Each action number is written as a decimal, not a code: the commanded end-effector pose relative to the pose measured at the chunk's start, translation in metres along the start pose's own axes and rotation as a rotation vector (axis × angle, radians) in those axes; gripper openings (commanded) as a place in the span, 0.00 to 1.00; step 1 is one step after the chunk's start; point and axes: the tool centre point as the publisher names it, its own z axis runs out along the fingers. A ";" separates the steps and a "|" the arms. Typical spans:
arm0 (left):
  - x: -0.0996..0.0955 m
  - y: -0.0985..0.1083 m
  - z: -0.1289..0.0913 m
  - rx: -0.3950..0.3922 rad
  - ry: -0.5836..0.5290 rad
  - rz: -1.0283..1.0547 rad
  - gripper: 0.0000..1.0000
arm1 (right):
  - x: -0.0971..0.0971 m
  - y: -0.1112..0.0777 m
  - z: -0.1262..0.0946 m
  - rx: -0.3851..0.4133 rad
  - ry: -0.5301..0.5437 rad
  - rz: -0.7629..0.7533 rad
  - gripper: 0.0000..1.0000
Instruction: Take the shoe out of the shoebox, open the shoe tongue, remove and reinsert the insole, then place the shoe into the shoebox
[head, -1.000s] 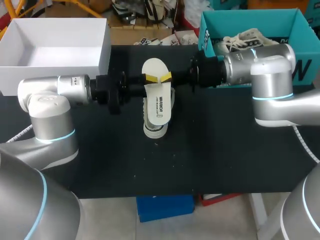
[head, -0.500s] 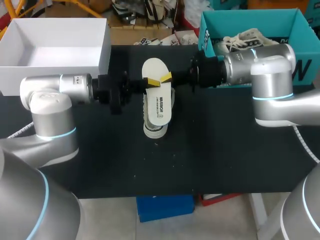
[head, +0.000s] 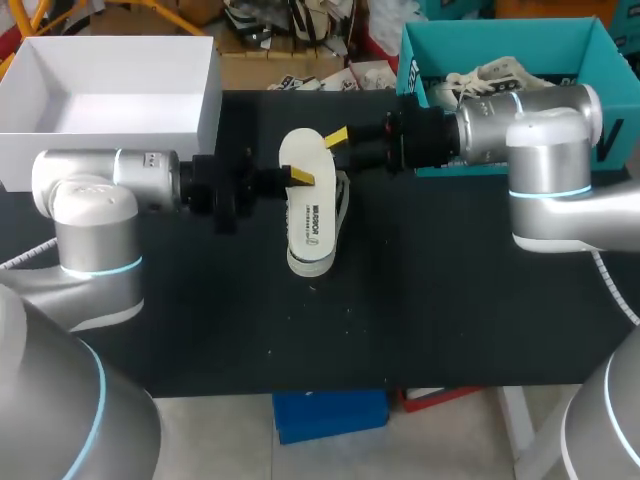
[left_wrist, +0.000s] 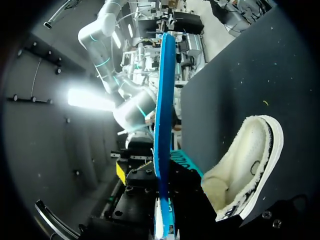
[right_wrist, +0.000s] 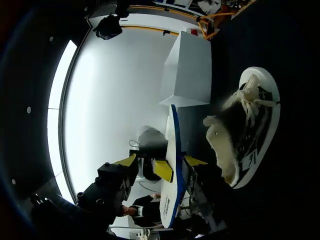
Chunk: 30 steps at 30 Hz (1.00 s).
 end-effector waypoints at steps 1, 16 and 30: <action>0.003 -0.023 -0.022 0.010 0.062 -0.030 0.00 | 0.026 -0.021 -0.020 -0.101 -0.072 -0.014 1.00; 0.010 -0.074 -0.057 0.118 0.187 -0.150 0.00 | 0.051 -0.067 -0.061 -0.242 -0.203 0.028 1.00; 0.033 -0.109 -0.065 0.221 0.329 -0.213 0.00 | 0.074 -0.109 -0.089 -0.385 -0.290 0.049 1.00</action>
